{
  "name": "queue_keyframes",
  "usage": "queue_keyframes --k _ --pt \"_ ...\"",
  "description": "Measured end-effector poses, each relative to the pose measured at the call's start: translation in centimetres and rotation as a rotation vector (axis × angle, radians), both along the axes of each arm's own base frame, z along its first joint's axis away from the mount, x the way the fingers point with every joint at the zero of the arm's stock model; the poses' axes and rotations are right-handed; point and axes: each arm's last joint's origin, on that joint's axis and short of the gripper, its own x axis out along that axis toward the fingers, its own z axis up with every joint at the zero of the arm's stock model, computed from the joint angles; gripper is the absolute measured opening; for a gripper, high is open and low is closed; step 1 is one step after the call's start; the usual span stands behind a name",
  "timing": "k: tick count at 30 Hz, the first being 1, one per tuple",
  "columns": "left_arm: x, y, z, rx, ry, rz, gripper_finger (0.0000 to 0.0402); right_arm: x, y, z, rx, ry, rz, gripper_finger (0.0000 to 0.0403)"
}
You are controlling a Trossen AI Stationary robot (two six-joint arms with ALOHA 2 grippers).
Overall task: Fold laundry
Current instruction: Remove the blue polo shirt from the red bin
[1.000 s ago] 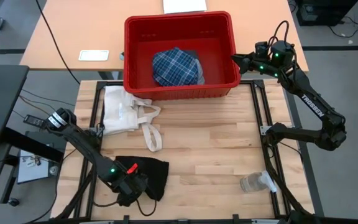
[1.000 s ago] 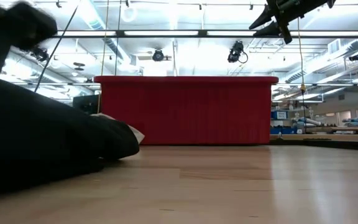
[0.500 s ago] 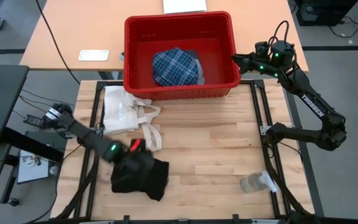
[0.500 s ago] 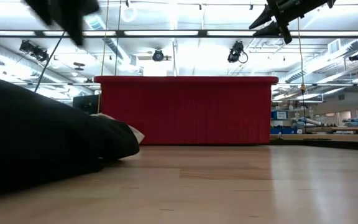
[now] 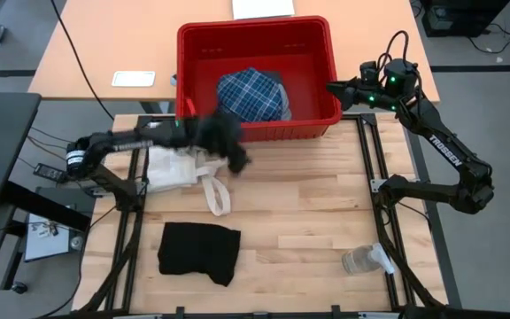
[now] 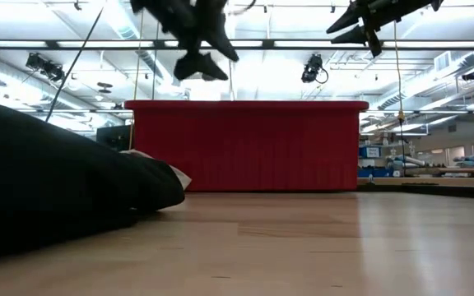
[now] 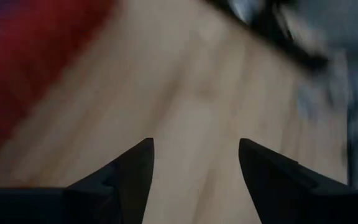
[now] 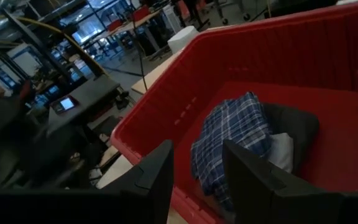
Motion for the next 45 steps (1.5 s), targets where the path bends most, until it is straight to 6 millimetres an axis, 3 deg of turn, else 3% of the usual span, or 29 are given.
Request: queue_keyframes --k 6,11,15,23,28,34,39,45 --pt "-3.3 8.5 1.0 -0.181 -0.177 0.403 0.0226 0.4 0.2 0.0 -0.043 0.023 0.028 0.0145" --pt "-5.1 12.7 0.8 -0.242 -0.268 0.514 0.0226 1.6 0.1 -0.2 -0.031 0.009 0.053 0.0145" --pt "-5.4 15.1 -1.0 -0.358 -0.273 0.522 0.0226 3.0 -0.3 -0.8 -0.045 0.032 0.027 0.0145" --pt "-4.8 16.6 -3.8 -0.396 -0.202 0.521 0.0231 4.9 -1.4 -1.5 -0.046 0.018 0.018 0.0145" --pt "-4.7 16.8 -3.8 -0.322 -0.198 0.478 0.0245 6.4 -2.4 -2.2 -0.018 -0.025 0.046 0.0145" --pt "-4.5 17.0 -3.4 -0.22 -0.226 0.421 0.0243 10.2 -4.2 -2.9 -0.048 0.061 0.073 0.0145" --pt "-4.5 16.9 -3.5 -0.229 -0.212 0.422 0.0237 12.9 -7.2 -2.3 -0.123 0.125 0.033 0.0145" --pt "-4.7 16.9 -4.5 -0.234 -0.133 0.463 0.0233 15.4 -12.3 -4.3 -0.086 0.186 0.031 0.0168"
